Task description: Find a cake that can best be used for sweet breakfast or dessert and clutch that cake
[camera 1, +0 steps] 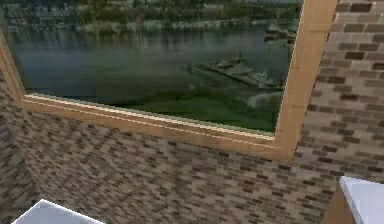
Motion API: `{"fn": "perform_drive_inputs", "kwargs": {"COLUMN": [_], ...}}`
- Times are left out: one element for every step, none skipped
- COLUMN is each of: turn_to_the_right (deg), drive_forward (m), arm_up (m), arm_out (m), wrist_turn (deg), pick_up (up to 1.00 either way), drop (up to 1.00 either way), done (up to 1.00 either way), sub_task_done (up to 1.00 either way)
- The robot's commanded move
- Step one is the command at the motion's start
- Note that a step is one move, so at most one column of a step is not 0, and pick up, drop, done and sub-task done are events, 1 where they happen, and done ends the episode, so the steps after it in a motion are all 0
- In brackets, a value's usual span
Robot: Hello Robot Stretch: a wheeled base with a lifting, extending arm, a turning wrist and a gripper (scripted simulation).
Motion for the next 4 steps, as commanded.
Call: {"fn": "perform_drive_inputs", "kwargs": {"turn_to_the_right": [0.0, 0.0, 0.0, 0.0], "drive_forward": [0.00, 0.00, 0.00, 0.00], "arm_up": [0.00, 0.00, -0.14, 0.00], "arm_out": [0.00, 0.00, 0.00, 0.00], "wrist_turn": [45.0, 33.0, 0.0, 0.0], "pick_up": [0.00, 0.00, 0.00, 1.00], "drop": [0.00, 0.00, 0.00, 0.00], "done": [0.00, 0.00, 0.00, 0.00], "sub_task_done": [0.00, 0.00, 0.00, 0.00]}}
